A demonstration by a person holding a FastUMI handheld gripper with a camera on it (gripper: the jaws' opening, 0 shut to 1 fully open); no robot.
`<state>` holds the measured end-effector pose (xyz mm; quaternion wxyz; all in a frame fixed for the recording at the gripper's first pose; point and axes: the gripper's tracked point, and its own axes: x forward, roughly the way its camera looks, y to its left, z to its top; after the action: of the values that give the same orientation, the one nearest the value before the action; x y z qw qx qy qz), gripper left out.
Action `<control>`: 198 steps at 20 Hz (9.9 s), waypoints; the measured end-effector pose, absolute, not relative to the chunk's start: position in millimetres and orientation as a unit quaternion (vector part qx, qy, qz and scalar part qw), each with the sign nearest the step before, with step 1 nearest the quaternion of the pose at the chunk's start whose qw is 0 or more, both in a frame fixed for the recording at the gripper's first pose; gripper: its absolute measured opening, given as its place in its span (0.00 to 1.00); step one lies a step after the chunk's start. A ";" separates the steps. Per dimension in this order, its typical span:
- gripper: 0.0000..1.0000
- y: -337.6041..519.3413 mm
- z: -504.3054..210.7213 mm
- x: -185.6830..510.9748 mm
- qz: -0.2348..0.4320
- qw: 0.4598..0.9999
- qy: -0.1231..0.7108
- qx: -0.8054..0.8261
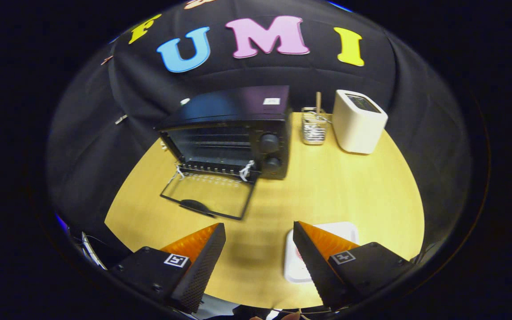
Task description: Open the toaster oven, put the food inside, and close the toaster oven door.
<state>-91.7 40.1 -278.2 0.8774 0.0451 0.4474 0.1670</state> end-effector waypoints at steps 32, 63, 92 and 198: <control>0.05 -101.5 -427.4 -111.1 0.121 0.690 0.654 0.286; 0.05 198.1 -321.9 -62.4 -0.064 0.643 0.508 0.570; 0.42 274.6 -356.5 48.7 -0.219 0.561 0.391 0.696; 0.98 31.8 66.7 -22.0 0.086 0.992 0.001 0.096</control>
<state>-22.0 31.8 66.7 0.9916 0.0964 0.0010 0.0864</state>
